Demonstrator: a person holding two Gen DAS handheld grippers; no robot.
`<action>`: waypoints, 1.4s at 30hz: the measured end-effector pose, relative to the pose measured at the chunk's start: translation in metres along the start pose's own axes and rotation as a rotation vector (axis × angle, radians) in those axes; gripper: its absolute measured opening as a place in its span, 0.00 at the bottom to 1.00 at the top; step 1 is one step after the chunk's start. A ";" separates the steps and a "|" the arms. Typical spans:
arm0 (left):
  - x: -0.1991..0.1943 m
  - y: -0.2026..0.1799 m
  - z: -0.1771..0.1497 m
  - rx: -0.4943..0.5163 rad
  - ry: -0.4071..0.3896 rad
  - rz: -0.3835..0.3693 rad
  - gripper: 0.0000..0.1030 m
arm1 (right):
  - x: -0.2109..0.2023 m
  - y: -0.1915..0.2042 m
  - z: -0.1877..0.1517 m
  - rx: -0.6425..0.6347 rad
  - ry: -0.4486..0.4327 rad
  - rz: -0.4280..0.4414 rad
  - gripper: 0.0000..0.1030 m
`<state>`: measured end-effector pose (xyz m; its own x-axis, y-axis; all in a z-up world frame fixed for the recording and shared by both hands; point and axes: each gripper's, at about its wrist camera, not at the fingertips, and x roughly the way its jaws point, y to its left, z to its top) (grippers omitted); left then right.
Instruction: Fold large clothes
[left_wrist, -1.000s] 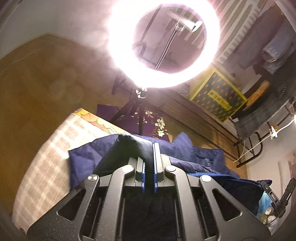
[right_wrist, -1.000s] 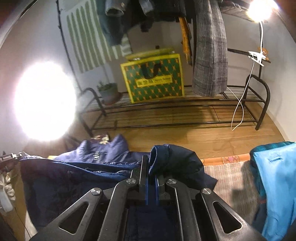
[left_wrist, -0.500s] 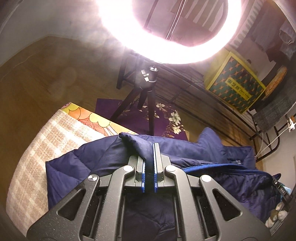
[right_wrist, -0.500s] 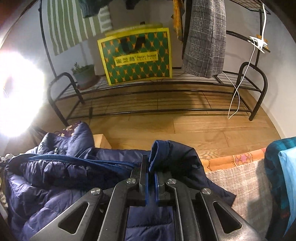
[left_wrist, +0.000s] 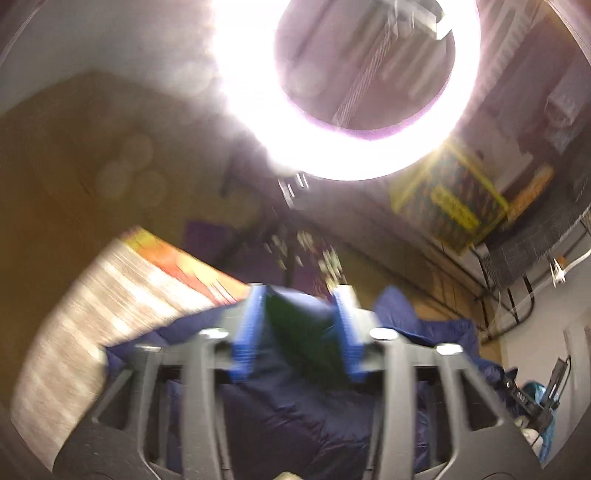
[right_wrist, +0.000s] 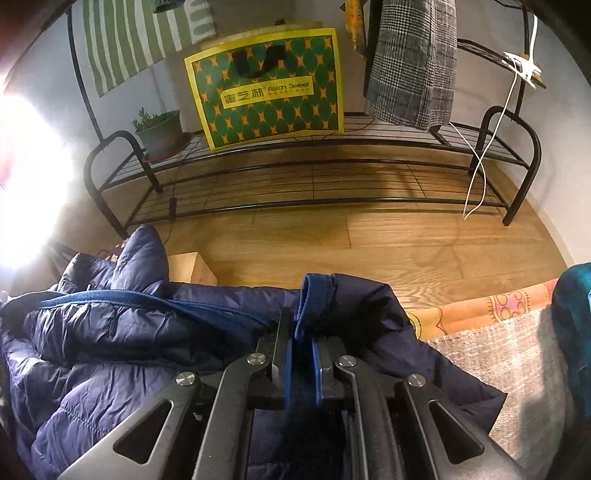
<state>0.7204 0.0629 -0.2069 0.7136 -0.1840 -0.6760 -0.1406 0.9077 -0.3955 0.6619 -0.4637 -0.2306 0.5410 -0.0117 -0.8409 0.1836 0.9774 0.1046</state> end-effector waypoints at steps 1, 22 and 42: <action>-0.010 0.004 0.004 0.001 -0.022 -0.005 0.56 | 0.000 0.000 0.000 -0.002 0.000 0.003 0.07; 0.021 -0.128 -0.133 0.635 0.142 0.120 0.55 | -0.090 0.013 -0.065 -0.269 -0.035 -0.036 0.60; -0.035 -0.176 -0.151 0.600 0.090 0.007 0.55 | -0.165 -0.093 -0.157 0.157 0.014 0.045 0.69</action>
<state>0.6165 -0.1469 -0.2074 0.6498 -0.1844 -0.7374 0.2851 0.9584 0.0116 0.4263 -0.5197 -0.1852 0.5400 0.0354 -0.8409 0.2859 0.9320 0.2228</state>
